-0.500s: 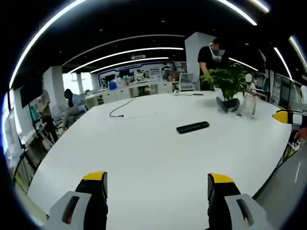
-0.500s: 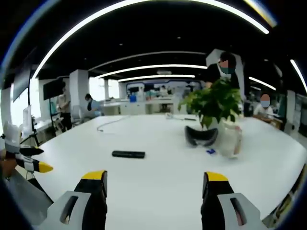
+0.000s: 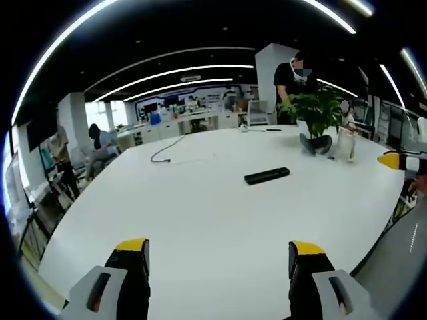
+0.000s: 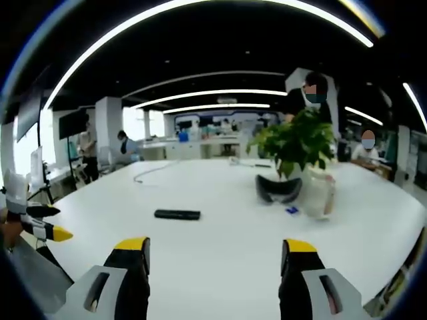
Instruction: Press the specified remote control buttons in sequence, fully releasing each button before pressing the next.
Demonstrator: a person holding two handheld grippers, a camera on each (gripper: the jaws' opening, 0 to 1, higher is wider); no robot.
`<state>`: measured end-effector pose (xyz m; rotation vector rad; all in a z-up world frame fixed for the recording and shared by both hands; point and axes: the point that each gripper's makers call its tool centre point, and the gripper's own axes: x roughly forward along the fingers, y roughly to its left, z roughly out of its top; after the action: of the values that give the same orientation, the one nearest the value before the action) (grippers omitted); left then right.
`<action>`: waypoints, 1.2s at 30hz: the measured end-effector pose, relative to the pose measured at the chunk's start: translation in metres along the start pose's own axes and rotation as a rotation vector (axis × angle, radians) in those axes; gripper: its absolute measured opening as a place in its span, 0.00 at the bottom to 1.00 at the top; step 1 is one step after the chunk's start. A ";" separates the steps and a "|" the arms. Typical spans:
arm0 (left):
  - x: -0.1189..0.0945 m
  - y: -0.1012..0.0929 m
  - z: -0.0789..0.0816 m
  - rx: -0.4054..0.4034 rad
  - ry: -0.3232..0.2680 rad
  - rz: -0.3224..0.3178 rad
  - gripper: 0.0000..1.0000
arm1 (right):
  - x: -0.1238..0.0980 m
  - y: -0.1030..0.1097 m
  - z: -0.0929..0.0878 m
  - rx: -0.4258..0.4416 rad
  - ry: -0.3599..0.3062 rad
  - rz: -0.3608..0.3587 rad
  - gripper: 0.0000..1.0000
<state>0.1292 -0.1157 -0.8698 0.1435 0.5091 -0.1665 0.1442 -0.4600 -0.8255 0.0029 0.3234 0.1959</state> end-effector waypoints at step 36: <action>0.002 -0.002 -0.004 0.014 0.031 -0.010 0.88 | -0.002 0.000 0.002 0.021 -0.013 0.011 0.76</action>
<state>0.1288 -0.1170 -0.8746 0.1577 0.5393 -0.1781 0.1431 -0.4604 -0.8230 0.0269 0.3125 0.2036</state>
